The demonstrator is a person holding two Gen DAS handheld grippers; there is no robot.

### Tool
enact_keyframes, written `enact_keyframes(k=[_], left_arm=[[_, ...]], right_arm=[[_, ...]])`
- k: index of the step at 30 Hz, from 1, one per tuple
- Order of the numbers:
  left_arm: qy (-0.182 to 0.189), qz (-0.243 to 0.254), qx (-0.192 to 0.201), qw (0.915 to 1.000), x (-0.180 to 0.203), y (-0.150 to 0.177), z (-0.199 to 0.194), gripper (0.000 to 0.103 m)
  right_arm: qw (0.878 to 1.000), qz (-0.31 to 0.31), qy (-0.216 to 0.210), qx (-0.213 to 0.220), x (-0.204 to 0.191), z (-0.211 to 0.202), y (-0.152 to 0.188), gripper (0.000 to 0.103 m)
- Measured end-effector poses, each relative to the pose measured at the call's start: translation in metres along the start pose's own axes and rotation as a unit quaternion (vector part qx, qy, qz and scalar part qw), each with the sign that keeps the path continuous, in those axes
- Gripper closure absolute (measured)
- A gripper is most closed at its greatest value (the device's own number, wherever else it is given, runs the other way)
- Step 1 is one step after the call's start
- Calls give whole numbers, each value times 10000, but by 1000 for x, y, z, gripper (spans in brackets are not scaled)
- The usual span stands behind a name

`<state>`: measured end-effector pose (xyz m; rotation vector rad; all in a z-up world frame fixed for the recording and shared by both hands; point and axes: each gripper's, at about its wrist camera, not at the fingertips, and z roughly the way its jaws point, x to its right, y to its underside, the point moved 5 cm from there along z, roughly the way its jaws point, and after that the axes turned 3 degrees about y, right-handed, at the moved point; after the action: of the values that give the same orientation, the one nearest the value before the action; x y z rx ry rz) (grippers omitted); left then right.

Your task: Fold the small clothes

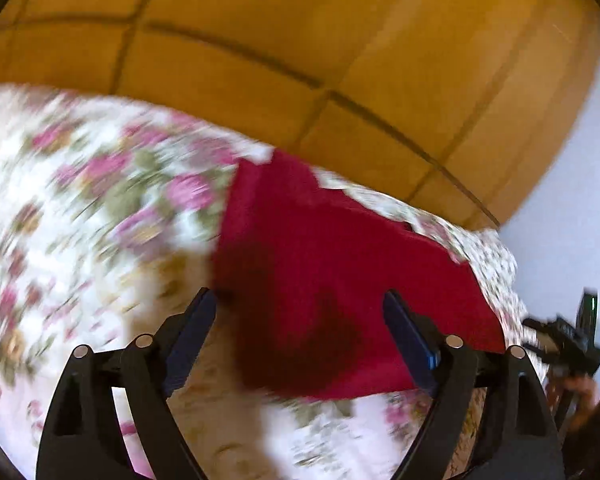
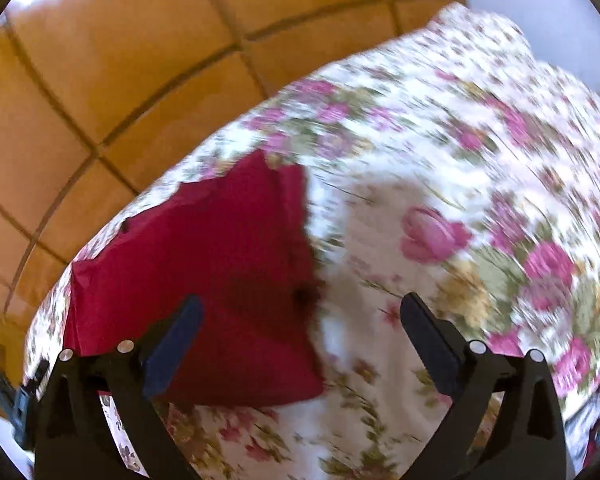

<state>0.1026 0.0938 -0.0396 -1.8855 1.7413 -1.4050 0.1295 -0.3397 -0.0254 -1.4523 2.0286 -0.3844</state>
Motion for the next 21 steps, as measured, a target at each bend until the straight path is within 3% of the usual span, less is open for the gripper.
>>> enact_keyframes(k=[4, 6, 8, 11, 12, 13, 16, 21], left_arm=[[204, 567, -242, 9979, 41, 1, 32, 15], [69, 821, -480, 9954, 53, 8, 56, 15], [-212, 1103, -803, 9904, 55, 22, 80, 15], [-705, 1925, -1082, 9728, 56, 46, 94, 15], [-766, 2148, -1105, 9674, 58, 51, 92, 15], [-789, 2293, -1136, 9635, 59, 55, 88, 15], [-621, 2201, -1159, 9666, 50, 58, 80, 15], [-290, 1820, -1101, 9767, 55, 54, 61, 15]], right_arm=[[9979, -587, -202, 196, -28, 10, 3, 4], [9953, -926, -191, 197, -41, 20, 8, 4], [9924, -1227, 59, 50, -45, 33, 14, 4], [9691, -1944, 1313, -762, -30, 66, 41, 4], [9651, -1983, 1413, -960, -22, 72, 50, 3], [9715, -1771, 1204, -1015, -15, 73, 55, 3], [9867, -723, 653, -1305, 9, 74, 54, 2], [9854, -823, 841, -1228, 6, 74, 55, 2]])
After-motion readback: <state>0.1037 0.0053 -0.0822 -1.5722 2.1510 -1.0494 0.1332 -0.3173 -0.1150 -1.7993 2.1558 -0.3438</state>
